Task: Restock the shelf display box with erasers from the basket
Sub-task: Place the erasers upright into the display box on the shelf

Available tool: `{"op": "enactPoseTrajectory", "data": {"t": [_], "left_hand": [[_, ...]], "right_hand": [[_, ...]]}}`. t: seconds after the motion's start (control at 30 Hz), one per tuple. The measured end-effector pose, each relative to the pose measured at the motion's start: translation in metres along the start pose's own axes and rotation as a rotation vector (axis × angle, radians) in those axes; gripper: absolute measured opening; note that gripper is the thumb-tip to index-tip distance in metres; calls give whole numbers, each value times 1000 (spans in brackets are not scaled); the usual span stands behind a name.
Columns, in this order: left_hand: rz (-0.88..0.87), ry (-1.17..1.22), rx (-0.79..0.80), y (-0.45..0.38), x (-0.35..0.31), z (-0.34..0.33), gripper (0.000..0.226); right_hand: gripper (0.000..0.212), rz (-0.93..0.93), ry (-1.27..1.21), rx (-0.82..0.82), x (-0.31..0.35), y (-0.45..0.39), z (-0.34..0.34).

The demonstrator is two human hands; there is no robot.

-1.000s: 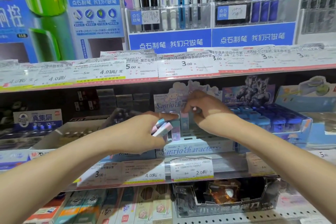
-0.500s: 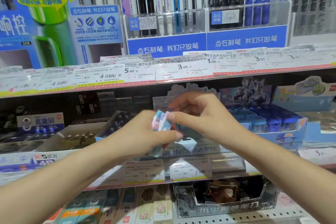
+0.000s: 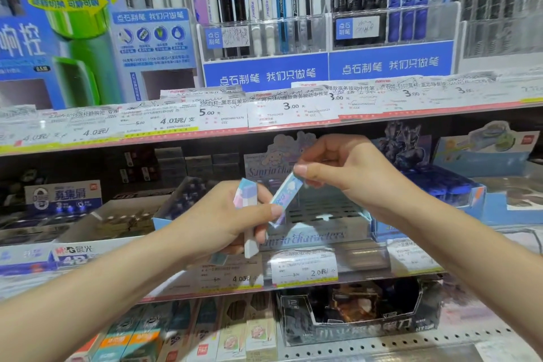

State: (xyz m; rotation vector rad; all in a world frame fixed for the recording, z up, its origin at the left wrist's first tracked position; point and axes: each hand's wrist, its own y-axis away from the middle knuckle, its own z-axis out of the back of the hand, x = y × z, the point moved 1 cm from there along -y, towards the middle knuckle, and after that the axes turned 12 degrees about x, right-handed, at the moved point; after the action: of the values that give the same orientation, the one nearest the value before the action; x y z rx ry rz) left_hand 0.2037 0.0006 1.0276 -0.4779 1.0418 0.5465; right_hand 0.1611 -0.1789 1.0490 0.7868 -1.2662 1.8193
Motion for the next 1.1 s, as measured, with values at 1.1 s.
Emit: {"op": "enactPoseTrajectory", "data": {"t": [1.1], "left_hand": [[142,-487,125,-7,8,14,28]], "right_hand": [[37,75,529,-7,-64,-14,-2]]}}
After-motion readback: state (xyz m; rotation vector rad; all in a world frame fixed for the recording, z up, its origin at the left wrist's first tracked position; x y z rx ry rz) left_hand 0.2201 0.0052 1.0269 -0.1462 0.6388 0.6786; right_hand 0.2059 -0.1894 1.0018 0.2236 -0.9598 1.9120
